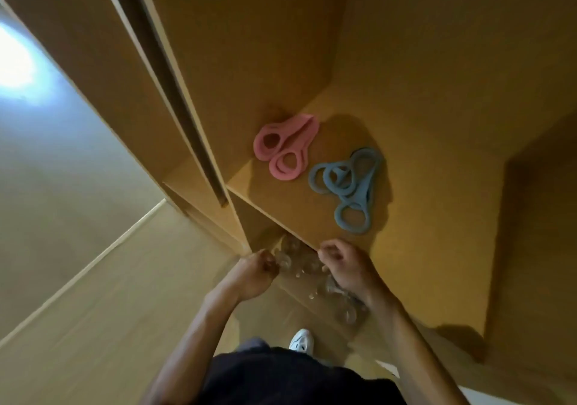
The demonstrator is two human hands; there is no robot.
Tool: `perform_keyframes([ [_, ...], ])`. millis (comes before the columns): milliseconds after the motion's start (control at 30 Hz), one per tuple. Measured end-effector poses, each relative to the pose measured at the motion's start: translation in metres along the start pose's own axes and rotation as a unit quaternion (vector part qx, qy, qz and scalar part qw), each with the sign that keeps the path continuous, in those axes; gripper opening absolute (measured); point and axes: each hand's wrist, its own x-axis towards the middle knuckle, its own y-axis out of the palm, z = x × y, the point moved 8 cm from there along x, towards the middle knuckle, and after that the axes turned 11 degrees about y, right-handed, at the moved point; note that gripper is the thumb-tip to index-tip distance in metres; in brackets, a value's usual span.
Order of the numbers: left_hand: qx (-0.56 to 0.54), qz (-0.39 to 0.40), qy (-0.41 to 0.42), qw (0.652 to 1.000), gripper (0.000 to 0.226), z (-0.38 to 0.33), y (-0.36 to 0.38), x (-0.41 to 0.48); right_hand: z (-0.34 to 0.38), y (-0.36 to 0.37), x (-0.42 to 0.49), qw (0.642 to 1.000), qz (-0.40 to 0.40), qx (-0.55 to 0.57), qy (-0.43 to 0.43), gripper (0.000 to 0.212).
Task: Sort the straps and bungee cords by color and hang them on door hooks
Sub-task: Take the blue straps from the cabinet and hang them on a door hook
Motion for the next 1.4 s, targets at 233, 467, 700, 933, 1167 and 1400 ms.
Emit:
perform_keyframes([
  [233,0.058,-0.072,0.115,0.989,0.026,-0.081,-0.062,0.095,0.023,-0.083,0.04,0.995,-0.094,0.002,0.014,0.025],
  [467,0.126,-0.046,0.175,0.975,0.025,-0.153,-0.08,0.166,0.033,-0.122,0.088,0.979,-0.201,-0.009,0.042,0.028],
  [700,0.154,-0.003,0.199,0.968,0.025,-0.159,-0.083,0.208,0.046,-0.128,0.131,0.959,-0.256,0.022,0.115,0.038],
  [933,0.037,0.035,0.216,0.975,0.044,-0.165,-0.079,0.231,0.057,-0.134,0.134,0.955,-0.252,0.098,0.122,0.008],
  [1167,-0.009,0.048,0.296,0.954,0.044,-0.208,-0.072,0.234,0.069,-0.174,0.093,0.925,-0.318,0.207,0.006,0.017],
  [1400,-0.11,0.053,0.327,0.937,0.025,-0.251,-0.076,0.226,0.06,-0.201,0.062,0.9,-0.334,0.28,-0.002,0.014],
])
